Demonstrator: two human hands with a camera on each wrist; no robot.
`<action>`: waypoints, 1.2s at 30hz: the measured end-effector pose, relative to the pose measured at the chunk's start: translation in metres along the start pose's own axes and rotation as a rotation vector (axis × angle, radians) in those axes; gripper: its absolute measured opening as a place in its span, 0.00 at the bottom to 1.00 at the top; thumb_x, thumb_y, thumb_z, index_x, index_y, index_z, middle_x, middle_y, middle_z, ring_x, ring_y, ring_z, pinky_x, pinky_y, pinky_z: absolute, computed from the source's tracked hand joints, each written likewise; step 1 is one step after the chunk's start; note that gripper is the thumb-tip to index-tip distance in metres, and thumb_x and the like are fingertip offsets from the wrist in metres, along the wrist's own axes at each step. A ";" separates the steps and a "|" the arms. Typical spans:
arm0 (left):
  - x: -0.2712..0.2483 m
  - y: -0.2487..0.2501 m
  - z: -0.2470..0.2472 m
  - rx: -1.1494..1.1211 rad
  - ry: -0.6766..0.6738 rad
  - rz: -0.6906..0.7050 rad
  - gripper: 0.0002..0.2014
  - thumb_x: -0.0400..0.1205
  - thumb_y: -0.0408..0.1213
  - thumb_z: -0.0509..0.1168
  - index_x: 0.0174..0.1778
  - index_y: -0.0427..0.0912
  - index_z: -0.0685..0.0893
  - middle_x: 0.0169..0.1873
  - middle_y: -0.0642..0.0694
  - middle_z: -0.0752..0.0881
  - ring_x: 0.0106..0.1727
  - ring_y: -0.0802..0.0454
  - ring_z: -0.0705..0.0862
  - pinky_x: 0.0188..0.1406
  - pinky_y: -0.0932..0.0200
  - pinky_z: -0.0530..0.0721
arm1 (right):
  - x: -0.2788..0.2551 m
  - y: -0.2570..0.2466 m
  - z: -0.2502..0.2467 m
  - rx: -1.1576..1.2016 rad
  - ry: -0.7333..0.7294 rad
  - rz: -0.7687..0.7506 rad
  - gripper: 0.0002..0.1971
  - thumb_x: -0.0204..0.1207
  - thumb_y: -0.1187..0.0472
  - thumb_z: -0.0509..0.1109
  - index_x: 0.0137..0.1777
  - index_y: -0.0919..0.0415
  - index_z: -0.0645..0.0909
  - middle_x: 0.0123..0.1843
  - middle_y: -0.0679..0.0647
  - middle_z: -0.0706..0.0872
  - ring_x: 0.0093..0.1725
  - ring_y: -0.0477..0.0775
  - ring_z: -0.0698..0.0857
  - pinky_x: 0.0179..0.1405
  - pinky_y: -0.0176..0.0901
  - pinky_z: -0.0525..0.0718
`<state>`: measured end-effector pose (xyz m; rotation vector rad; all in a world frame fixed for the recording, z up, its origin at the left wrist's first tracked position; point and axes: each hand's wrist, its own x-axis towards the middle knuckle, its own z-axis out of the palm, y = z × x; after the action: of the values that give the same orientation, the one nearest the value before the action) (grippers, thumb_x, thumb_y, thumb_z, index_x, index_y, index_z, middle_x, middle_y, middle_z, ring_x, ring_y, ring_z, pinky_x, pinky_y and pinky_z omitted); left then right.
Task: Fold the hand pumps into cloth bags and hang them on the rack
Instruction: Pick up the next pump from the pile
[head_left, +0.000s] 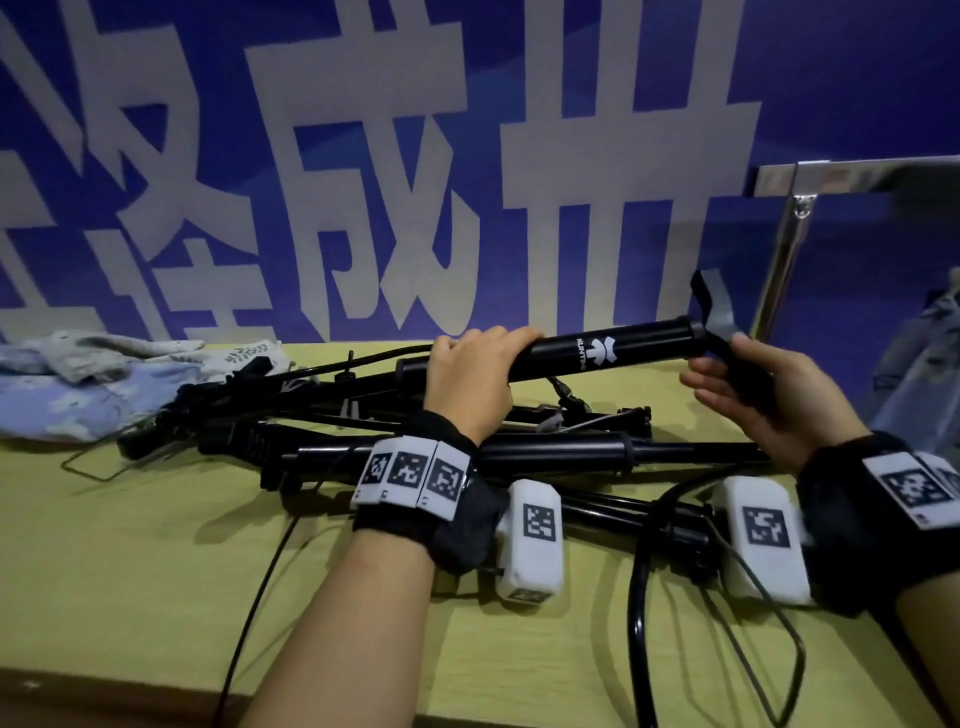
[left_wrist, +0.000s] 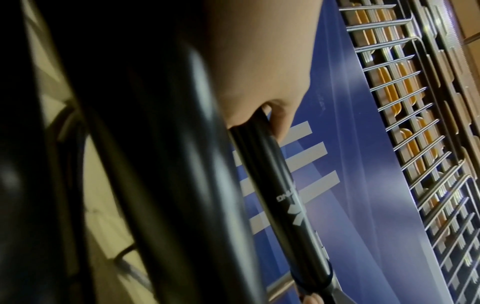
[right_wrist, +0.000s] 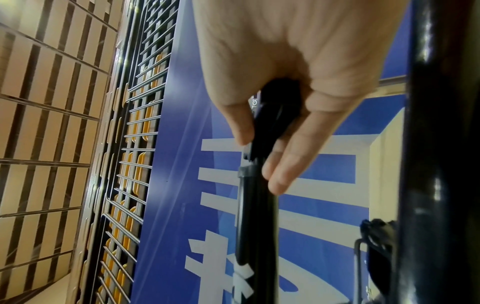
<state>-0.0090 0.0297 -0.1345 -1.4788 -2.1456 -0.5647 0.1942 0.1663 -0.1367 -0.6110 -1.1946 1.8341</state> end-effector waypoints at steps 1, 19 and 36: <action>0.000 0.001 0.000 0.012 -0.007 0.002 0.31 0.78 0.24 0.58 0.73 0.59 0.69 0.59 0.54 0.82 0.64 0.50 0.77 0.64 0.50 0.65 | 0.001 0.000 0.000 0.057 0.023 -0.003 0.09 0.84 0.59 0.58 0.50 0.63 0.78 0.29 0.54 0.88 0.33 0.50 0.91 0.29 0.34 0.87; -0.010 -0.034 -0.008 0.074 -0.338 -0.507 0.23 0.79 0.33 0.62 0.71 0.53 0.73 0.71 0.46 0.71 0.78 0.42 0.55 0.69 0.19 0.37 | 0.006 -0.005 -0.028 0.373 0.317 0.032 0.12 0.81 0.60 0.62 0.37 0.64 0.76 0.29 0.51 0.79 0.19 0.43 0.84 0.22 0.25 0.81; -0.007 -0.028 -0.012 0.171 0.193 -0.178 0.11 0.85 0.43 0.58 0.61 0.53 0.79 0.52 0.52 0.81 0.61 0.49 0.75 0.70 0.40 0.54 | 0.002 -0.012 0.038 0.007 -0.149 0.379 0.13 0.74 0.58 0.68 0.53 0.65 0.73 0.44 0.64 0.82 0.50 0.60 0.83 0.39 0.54 0.89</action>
<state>-0.0311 0.0081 -0.1310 -1.1037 -2.1267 -0.5461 0.1689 0.1512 -0.1099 -0.7469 -1.2306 2.2327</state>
